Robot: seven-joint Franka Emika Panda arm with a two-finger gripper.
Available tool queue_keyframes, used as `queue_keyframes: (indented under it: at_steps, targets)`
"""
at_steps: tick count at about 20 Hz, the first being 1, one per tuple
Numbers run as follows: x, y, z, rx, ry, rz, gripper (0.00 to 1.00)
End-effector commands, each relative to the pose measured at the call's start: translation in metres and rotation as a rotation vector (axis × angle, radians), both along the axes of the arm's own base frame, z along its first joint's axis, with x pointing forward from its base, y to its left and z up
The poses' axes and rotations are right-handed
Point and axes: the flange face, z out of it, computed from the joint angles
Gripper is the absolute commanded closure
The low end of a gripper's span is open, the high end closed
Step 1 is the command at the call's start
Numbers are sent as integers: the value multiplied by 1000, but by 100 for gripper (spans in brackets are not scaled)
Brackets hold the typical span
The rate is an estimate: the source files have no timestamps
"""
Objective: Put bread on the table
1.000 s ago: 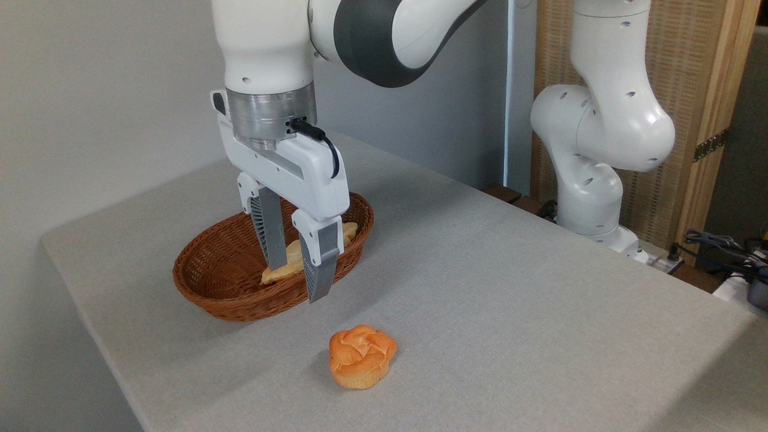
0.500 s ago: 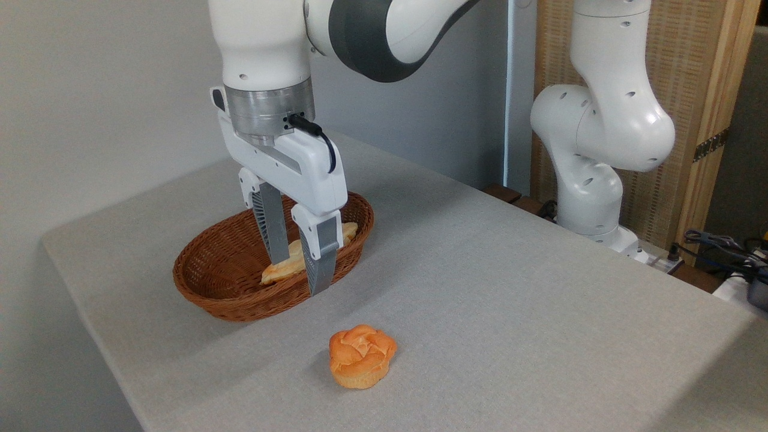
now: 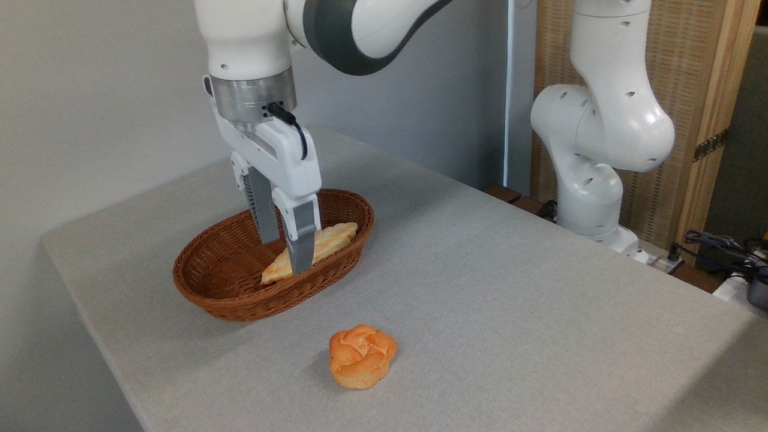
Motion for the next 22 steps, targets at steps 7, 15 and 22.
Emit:
queue_keyframes:
  at_steps: [7, 15, 22]
  targets:
    - [-22, -71, -26, -19, 104, 26, 0]
    - [-16, -96, -85, -60, 164, 13, 0]
    - [-10, -110, -111, -64, 176, -7, 0]
